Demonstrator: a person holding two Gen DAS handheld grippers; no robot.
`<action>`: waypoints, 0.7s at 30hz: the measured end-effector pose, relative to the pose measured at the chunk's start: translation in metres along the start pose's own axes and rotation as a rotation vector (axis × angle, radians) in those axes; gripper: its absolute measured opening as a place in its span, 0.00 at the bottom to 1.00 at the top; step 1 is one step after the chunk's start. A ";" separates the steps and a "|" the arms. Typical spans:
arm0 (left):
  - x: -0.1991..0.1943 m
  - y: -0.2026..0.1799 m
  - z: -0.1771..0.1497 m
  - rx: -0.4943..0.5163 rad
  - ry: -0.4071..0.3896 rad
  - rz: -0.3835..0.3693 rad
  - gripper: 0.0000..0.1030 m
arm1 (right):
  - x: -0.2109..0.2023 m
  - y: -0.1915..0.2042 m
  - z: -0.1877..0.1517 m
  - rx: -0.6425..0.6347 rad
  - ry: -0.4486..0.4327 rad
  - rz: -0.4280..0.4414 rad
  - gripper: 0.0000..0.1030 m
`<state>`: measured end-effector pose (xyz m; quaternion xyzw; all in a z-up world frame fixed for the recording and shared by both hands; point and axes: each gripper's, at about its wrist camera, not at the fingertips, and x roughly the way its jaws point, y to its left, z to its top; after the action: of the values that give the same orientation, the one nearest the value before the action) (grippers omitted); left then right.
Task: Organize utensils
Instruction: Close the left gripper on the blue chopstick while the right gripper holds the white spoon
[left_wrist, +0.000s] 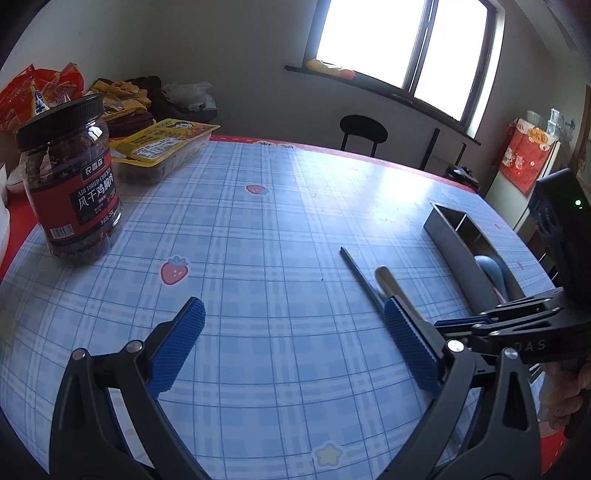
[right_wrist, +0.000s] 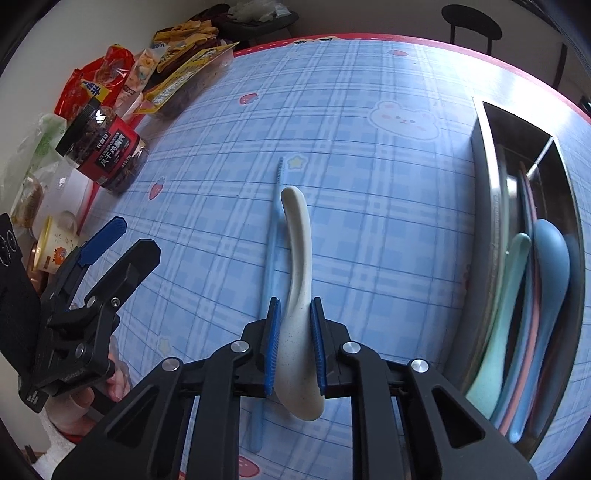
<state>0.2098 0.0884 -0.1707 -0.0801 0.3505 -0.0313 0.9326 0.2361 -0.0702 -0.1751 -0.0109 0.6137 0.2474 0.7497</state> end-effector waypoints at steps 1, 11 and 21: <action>0.002 -0.002 0.001 0.008 0.013 0.012 0.93 | -0.001 -0.002 0.000 0.003 -0.002 -0.008 0.16; 0.042 -0.046 0.015 0.219 0.134 0.054 0.92 | -0.005 -0.009 -0.002 -0.008 -0.029 -0.047 0.16; 0.069 -0.060 0.014 0.344 0.216 0.059 0.89 | -0.007 -0.012 -0.002 -0.026 -0.037 -0.061 0.16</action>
<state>0.2714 0.0233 -0.1947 0.0943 0.4402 -0.0719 0.8900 0.2378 -0.0835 -0.1728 -0.0347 0.5959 0.2325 0.7679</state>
